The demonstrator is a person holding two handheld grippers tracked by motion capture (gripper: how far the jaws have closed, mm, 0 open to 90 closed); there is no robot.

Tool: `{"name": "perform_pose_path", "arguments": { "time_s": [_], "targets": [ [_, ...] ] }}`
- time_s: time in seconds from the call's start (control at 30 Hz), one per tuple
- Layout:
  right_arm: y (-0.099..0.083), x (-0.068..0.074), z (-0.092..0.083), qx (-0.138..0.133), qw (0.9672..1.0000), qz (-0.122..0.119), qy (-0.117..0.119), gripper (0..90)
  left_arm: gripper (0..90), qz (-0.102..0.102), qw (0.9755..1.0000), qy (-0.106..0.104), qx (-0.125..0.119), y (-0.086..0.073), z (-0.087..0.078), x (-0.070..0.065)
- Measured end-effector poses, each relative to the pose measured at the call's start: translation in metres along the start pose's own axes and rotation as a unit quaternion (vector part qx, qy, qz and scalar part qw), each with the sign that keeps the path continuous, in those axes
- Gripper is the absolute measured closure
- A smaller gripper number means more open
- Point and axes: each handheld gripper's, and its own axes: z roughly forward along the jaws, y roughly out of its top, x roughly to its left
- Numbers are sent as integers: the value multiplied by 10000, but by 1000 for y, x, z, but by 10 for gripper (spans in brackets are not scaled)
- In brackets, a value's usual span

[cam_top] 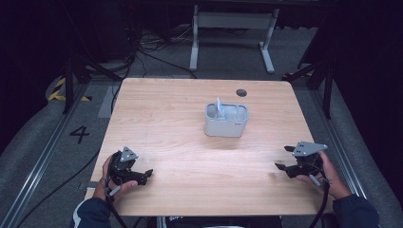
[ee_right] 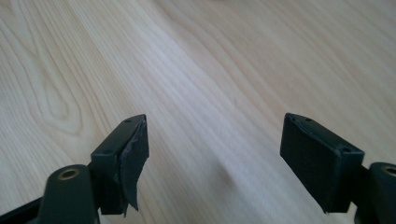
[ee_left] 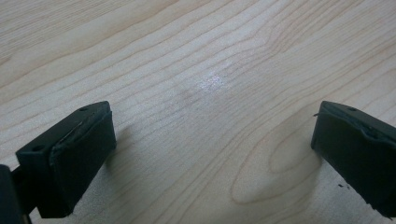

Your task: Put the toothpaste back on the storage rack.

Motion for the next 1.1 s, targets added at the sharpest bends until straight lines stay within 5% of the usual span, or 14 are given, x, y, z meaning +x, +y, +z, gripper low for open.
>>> {"name": "perform_pose_path", "arguments": {
  "time_s": [0.3, 0.6, 1.1],
  "targets": [
    [-30, 0, 0, 107, 9983, 567, -19, 202, 3, -5, 10000, -2, 2, 0, 0, 0],
    [-49, -5, -1, -95, 9905, 1368, 81, 153, 4, -10, 10000, 5, 53, 0, -1, -1],
    [-50, -5, 0, -157, 9899, 1408, 28, 145, 2, -6, 10000, -4, 4, 1, 1, -1]
  ]
}}
